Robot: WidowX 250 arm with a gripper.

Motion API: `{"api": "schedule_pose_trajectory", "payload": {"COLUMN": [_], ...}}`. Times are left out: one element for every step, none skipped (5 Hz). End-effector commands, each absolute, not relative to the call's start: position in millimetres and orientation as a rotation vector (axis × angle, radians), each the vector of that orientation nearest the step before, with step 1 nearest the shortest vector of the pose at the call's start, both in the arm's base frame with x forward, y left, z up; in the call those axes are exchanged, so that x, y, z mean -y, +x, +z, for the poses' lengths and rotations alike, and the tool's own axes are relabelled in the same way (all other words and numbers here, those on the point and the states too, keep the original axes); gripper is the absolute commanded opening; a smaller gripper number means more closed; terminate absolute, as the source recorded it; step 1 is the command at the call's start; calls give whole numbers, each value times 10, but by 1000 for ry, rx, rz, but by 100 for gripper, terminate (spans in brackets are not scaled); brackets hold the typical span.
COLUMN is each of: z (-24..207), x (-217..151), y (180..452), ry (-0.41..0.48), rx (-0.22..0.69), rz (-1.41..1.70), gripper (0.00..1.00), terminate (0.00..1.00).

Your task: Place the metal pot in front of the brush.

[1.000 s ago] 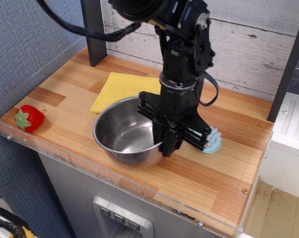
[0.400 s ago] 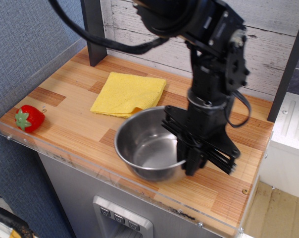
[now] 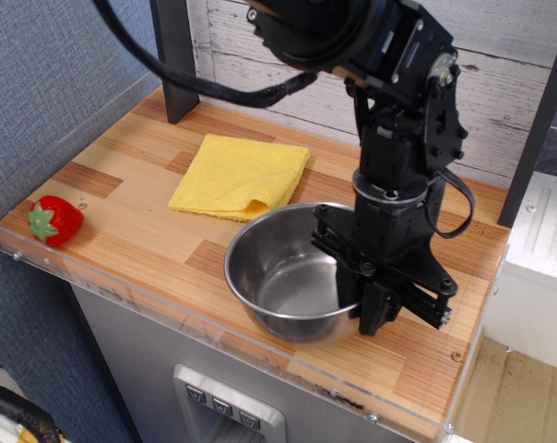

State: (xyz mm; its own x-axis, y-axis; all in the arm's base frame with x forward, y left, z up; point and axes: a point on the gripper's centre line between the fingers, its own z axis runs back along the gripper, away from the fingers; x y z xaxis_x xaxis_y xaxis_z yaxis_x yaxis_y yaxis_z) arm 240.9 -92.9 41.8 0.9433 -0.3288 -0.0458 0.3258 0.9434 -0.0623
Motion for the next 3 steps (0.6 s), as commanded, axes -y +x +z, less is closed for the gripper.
{"api": "schedule_pose_trajectory", "payload": {"z": [962,1284,1758], "x": [801,741,534], "y": [2434,2435,2369], "ry": [-74,-85,-76], "rx": [58,109,174], "rz": [-302,-297,-244], "gripper": [100,100,100], "terminate": [0,0,0]}}
